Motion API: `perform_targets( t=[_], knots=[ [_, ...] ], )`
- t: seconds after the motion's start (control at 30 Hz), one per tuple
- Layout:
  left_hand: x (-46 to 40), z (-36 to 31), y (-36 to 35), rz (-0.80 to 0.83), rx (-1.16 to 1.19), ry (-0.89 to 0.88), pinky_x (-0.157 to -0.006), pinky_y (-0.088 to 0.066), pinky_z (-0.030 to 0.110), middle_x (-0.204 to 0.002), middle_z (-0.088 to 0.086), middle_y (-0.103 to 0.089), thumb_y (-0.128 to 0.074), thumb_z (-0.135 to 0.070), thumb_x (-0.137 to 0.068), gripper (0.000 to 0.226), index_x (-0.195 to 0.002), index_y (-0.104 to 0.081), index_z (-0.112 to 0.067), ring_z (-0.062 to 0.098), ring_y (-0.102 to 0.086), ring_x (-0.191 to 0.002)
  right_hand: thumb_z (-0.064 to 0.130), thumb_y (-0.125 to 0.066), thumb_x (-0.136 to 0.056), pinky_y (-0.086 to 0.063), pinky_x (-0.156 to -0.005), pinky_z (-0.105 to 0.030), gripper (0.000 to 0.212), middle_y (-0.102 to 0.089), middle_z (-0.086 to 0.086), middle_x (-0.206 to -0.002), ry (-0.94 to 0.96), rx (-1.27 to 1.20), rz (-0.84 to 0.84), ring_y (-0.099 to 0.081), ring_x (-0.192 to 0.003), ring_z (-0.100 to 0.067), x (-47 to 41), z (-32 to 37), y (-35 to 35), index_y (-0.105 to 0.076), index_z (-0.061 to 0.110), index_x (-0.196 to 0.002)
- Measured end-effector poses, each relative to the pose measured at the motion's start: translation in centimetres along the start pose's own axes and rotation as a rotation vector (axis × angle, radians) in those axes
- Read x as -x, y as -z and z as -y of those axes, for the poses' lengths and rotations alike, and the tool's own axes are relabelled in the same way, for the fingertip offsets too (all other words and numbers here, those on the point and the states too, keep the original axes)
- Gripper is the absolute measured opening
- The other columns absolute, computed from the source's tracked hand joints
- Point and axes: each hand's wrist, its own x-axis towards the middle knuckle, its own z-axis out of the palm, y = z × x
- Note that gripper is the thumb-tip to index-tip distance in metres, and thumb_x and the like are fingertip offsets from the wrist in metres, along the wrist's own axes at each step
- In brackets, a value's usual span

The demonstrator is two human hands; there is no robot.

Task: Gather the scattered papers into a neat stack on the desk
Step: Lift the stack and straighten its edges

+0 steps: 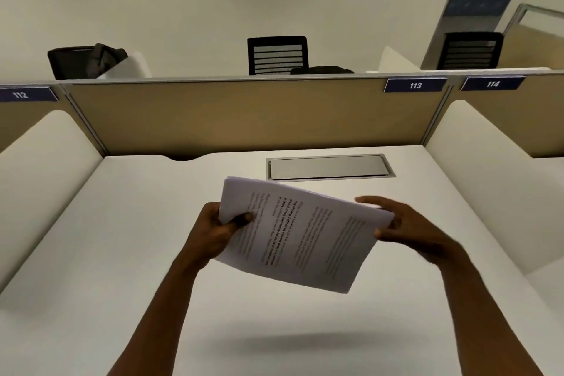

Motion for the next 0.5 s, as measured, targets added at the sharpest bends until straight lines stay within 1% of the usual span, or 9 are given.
perform_targets(
  t=[0.03, 0.1, 0.17, 0.2, 0.27, 0.33, 0.4, 0.47, 0.5],
  knots=[
    [0.2, 0.8, 0.0, -0.011, 0.060, 0.020, -0.059, -0.055, 0.017, -0.089, -0.003, -0.079, -0.072, -0.037, -0.079, 0.013, -0.086, -0.079, -0.028, 0.012, -0.074, -0.077, 0.037, -0.088, -0.062, -0.059, -0.084, -0.034, 0.079, -0.071, -0.006, -0.122, -0.011, -0.108, 0.038, -0.068, -0.113, -0.022, 0.1, -1.3, -0.6, -0.057, 0.024, -0.133],
    [0.5, 1.8, -0.4, -0.015, 0.142, 0.043, -0.061, -0.057, 0.020, -0.092, 0.001, -0.079, -0.073, -0.033, -0.081, 0.012, -0.090, -0.080, -0.027, 0.014, -0.074, -0.080, 0.019, -0.088, -0.065, -0.059, -0.083, -0.034, 0.070, -0.072, -0.012, -0.121, -0.038, -0.220, 0.071, -0.068, -0.114, -0.027, -0.2, -3.4, -2.9, -0.060, 0.018, -0.129],
    [0.7, 2.8, -1.0, -0.030, 0.180, 0.064, -0.063, -0.058, 0.024, -0.095, 0.002, -0.079, -0.073, -0.030, -0.082, 0.013, -0.092, -0.080, -0.027, 0.017, -0.075, -0.081, 0.007, -0.086, -0.068, -0.059, -0.082, -0.035, 0.060, -0.073, -0.013, -0.117, -0.045, -0.324, -0.028, -0.068, -0.113, -0.031, -0.9, -4.7, -5.1, -0.064, 0.016, -0.123],
    [0.7, 3.4, -1.2, -0.045, 0.194, 0.077, -0.064, -0.059, 0.025, -0.095, 0.003, -0.078, -0.073, -0.029, -0.082, 0.012, -0.092, -0.080, -0.027, 0.017, -0.074, -0.082, 0.005, -0.084, -0.069, -0.060, -0.081, -0.034, 0.056, -0.073, -0.012, -0.115, -0.038, -0.352, -0.093, -0.068, -0.111, -0.030, -1.2, -5.1, -5.8, -0.066, 0.018, -0.120],
    [1.0, 4.8, -1.3, -0.066, 0.216, 0.101, -0.067, -0.059, 0.026, -0.095, 0.004, -0.078, -0.073, -0.028, -0.082, 0.013, -0.093, -0.079, -0.025, 0.018, -0.074, -0.082, 0.010, -0.083, -0.071, -0.059, -0.079, -0.030, 0.049, -0.074, -0.006, -0.112, -0.014, -0.337, -0.187, -0.070, -0.107, -0.023, -1.5, -5.5, -6.7, -0.069, 0.026, -0.114],
    [1.3, 6.3, -1.3, -0.069, 0.225, 0.126, -0.069, -0.060, 0.028, -0.097, 0.006, -0.078, -0.076, -0.032, -0.080, 0.018, -0.094, -0.079, -0.022, 0.021, -0.074, -0.085, 0.017, -0.083, -0.072, -0.060, -0.079, -0.030, 0.043, -0.075, -0.001, -0.109, -0.002, -0.283, -0.224, -0.071, -0.102, -0.016, -1.6, -6.0, -7.4, -0.071, 0.033, -0.110],
    [1.9, 7.8, -1.4, -0.076, 0.220, 0.172, -0.070, -0.060, 0.028, -0.097, 0.006, -0.079, -0.078, -0.040, -0.076, 0.026, -0.094, -0.079, -0.022, 0.021, -0.075, -0.087, 0.021, -0.082, -0.075, -0.060, -0.076, -0.028, 0.037, -0.076, 0.005, -0.105, -0.017, -0.202, -0.250, -0.072, -0.098, -0.012, -1.6, -7.1, -8.1, -0.071, 0.039, -0.105],
    [2.5, 9.6, -1.9, -0.087, 0.204, 0.237, -0.070, -0.059, 0.027, -0.096, 0.007, -0.079, -0.080, -0.041, -0.073, 0.026, -0.092, -0.080, -0.023, 0.022, -0.075, -0.088, 0.021, -0.083, -0.077, -0.061, -0.073, -0.027, 0.031, -0.077, 0.007, -0.100, -0.068, -0.154, -0.294, -0.072, -0.096, -0.013, -1.4, -8.8, -8.9, -0.073, 0.040, -0.099],
    [2.9, 10.5, -2.2, -0.088, 0.202, 0.272, -0.070, -0.058, 0.027, -0.096, 0.007, -0.079, -0.081, -0.037, -0.074, 0.023, -0.091, -0.081, -0.022, 0.024, -0.075, -0.091, 0.019, -0.083, -0.078, -0.061, -0.075, -0.030, 0.028, -0.077, 0.005, -0.099, -0.104, -0.144, -0.320, -0.072, -0.096, -0.016, -1.3, -9.9, -9.4, -0.074, 0.037, -0.097]
  ],
)
